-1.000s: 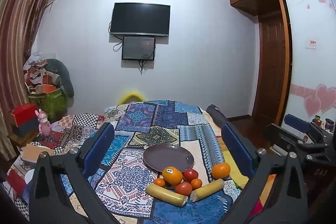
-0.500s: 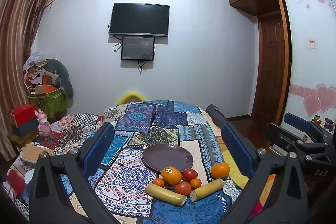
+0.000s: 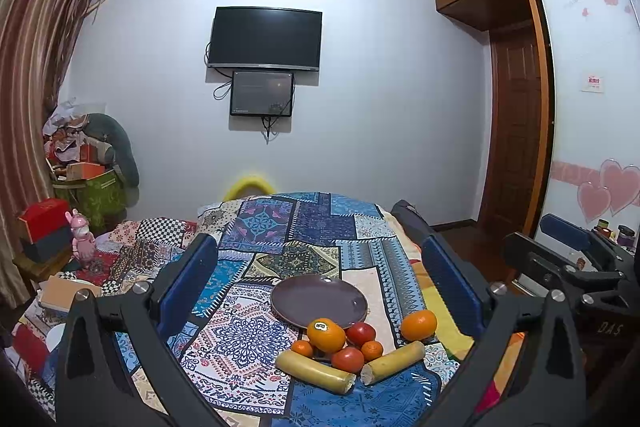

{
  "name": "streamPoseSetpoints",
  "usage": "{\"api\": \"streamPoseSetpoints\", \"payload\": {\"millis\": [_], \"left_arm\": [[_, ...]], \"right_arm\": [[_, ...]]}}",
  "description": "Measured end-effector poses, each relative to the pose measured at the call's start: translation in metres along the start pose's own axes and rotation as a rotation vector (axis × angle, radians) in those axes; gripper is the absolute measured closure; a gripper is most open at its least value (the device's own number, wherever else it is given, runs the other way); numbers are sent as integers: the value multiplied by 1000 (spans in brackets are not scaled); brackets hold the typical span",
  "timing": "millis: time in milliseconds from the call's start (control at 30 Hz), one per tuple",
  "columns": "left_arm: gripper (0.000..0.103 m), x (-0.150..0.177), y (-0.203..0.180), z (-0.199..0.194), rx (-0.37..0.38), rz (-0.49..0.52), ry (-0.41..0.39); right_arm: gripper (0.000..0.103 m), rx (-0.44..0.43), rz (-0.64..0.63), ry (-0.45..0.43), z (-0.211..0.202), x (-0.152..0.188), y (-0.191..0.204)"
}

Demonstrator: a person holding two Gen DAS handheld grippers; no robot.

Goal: Organize fruits

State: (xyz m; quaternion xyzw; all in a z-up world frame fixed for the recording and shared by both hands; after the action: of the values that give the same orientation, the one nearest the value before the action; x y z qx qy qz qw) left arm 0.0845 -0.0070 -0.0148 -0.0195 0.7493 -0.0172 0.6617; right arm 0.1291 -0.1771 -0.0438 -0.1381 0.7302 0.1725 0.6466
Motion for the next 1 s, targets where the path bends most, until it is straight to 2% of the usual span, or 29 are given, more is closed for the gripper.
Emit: {"api": "streamPoseSetpoints", "payload": {"millis": [1000], "left_arm": [[0,-2,-1,-2,0,1,-11]], "right_arm": [[0,4,-1,-12,-1,-1,1]]}}
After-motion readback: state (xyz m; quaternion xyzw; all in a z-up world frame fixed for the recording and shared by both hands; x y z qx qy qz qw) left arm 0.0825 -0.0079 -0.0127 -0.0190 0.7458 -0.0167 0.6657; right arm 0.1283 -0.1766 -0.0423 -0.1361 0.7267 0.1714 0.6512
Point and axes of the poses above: each gripper's, at about its wrist camera, not at the fingertips, and z roughly the way its jaws point, y to its left, x to its underside, the point moved 9 cm from there along z, roughly the way its jaws point, and after that the axes turned 3 degrees about -y, right-handed, at the moved point
